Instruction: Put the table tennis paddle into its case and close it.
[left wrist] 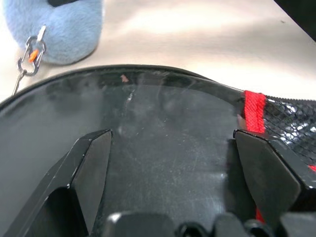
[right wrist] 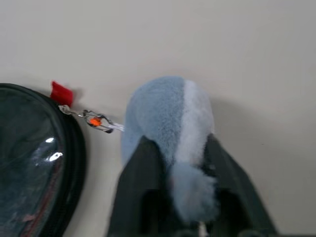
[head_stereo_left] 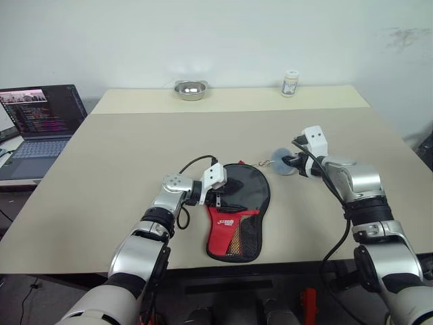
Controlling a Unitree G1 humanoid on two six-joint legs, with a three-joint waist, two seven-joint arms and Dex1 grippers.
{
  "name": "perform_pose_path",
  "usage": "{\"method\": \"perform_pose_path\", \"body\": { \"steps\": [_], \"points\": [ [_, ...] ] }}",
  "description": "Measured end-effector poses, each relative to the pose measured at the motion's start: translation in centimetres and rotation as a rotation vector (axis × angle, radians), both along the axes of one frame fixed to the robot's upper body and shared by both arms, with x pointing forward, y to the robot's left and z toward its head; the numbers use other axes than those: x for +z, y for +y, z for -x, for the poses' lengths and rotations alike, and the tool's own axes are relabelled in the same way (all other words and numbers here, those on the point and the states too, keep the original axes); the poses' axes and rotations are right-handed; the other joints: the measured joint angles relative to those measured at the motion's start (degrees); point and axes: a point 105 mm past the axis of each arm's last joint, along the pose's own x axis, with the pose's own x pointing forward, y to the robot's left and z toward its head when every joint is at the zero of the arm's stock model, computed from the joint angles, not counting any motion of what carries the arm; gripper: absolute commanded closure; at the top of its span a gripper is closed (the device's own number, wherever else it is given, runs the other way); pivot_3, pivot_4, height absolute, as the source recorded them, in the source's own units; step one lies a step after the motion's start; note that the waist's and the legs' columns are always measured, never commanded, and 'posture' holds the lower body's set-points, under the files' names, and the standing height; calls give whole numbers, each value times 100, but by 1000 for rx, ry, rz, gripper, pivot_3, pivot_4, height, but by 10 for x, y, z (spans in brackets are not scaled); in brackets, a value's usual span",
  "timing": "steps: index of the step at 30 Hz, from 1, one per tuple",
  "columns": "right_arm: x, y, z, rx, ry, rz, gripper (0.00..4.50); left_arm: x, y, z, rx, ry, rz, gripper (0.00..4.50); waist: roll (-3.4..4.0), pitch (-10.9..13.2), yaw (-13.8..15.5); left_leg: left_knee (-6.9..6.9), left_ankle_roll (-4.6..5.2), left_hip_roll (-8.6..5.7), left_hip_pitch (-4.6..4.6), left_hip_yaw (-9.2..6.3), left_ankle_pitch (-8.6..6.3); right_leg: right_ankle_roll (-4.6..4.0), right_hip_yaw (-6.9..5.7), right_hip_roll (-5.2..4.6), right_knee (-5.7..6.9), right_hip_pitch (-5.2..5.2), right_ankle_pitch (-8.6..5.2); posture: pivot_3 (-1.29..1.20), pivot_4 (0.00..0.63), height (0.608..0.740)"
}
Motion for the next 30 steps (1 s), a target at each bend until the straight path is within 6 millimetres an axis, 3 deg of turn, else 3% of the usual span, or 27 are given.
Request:
{"method": "perform_pose_path", "body": {
  "steps": [10, 14, 17, 20, 30],
  "points": [
    [-4, -39, 43, -54, 56, 97, 4475, -7, -10, 0, 11, 6, 2, 195, 35, -34, 117, 1, 3, -1, 9, -2, -1, 2, -7, -2, -7, 24, -1, 0, 150, 740],
    [-8, -47, 86, -22, 119, 133, 4475, -9, -16, 0, 18, 21, 5, 195, 56, -47, 185, 1, 5, -1, 24, -26, -3, 9, -32, -2, -33, 67, -5, 0, 150, 740],
    [-8, -35, 126, 97, 170, 188, 4476, -11, -17, -1, 27, 38, 1, 195, 60, -54, 198, 0, 12, -3, 44, -26, -8, 17, -34, -3, -42, 93, -10, 0, 150, 740],
    [-9, -22, 154, 210, 214, 214, 4476, -14, -18, -2, 41, 48, -8, 195, 56, -55, 198, -7, 19, 0, 109, -32, -12, 20, -44, -3, -67, 165, -12, 0, 150, 740],
    [-29, 6, 215, 450, 334, 239, 4479, -16, -28, -1, 41, 65, -16, 195, 43, -79, 314, -7, 34, -1, 111, -41, -23, 30, -56, -6, -109, 188, -7, 0, 150, 740]
  ]
}}
